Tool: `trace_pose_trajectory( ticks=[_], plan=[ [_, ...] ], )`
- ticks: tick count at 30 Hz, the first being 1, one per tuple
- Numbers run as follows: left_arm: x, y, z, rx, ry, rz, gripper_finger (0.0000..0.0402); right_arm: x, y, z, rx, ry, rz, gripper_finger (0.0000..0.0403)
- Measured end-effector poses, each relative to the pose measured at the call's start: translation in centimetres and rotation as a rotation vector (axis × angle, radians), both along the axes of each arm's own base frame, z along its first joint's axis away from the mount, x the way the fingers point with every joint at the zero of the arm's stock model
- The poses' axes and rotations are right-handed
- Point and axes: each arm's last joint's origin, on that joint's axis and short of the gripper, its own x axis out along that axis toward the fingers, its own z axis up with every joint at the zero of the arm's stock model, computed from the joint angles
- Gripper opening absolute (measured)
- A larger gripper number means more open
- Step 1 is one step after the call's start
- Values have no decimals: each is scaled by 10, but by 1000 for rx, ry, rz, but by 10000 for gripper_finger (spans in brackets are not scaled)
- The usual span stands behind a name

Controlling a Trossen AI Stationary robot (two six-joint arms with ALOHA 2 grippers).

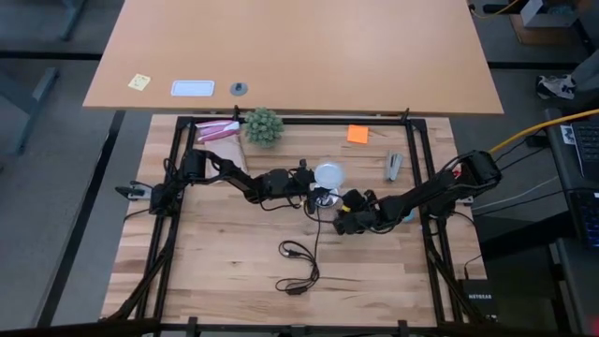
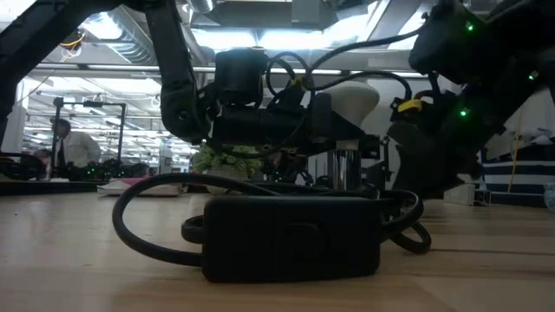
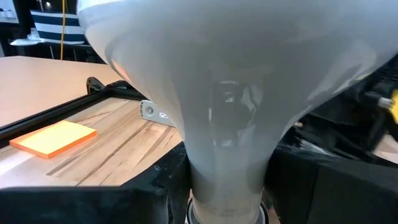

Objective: Screw lightbulb
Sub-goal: Remove the lightbulb from the lamp

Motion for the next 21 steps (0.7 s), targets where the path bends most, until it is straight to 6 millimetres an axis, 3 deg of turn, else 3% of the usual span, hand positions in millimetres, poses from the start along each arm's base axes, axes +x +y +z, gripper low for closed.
trace_pose_trajectory(
  ticks=[15, 21],
  plan=[
    [0, -3, 0, -7, -5, -31, 152, -4, -9, 5, -319, -43, -143, 188],
    [0, -3, 0, -9, -14, -34, 151, 1, -21, 6, -304, -57, -193, 188]
  ],
)
